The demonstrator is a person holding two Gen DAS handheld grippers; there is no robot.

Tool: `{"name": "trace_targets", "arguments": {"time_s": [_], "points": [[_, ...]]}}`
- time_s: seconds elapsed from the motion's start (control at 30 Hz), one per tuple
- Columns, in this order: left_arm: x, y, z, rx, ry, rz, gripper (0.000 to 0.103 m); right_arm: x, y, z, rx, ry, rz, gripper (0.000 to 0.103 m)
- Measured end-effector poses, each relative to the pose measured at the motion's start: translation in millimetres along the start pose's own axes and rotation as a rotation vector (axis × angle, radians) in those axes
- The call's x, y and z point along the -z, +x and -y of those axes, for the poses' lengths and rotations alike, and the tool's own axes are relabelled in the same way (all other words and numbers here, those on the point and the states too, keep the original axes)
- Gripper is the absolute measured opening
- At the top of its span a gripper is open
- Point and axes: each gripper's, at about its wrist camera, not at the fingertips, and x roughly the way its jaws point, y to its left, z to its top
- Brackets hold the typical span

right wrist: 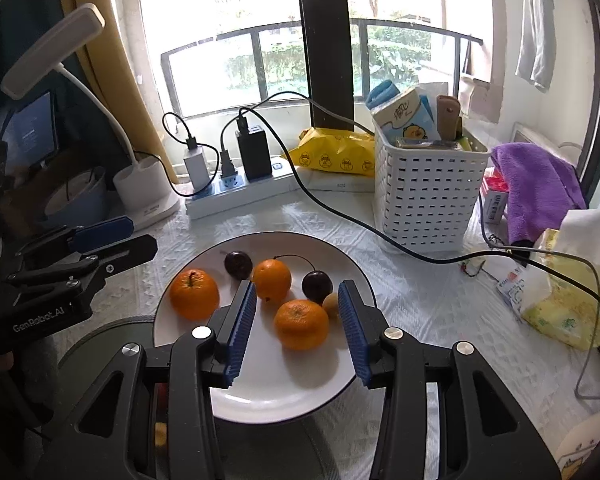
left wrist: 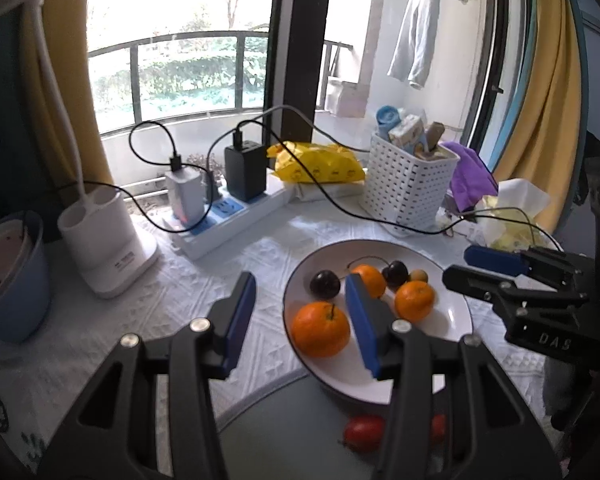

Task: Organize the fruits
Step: 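Withdraw both open grippers from the plate back over the table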

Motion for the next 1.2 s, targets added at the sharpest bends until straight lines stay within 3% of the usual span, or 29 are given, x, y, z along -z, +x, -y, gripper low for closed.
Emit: {"name": "trace_targets", "arguments": {"time_s": [0.67, 1.2], "points": [[34.0, -69.7, 6.2, -0.01, 0.008, 0.056, 0.053, 19.8, -52.0, -27.6, 0.021, -0.027, 0.044, 0.045], [74.4, -99.2, -1.0, -0.036, -0.039, 0.034, 0.053, 47.4, -77.9, -42.9, 0.012, -0.041, 0.048, 0.045]]}}
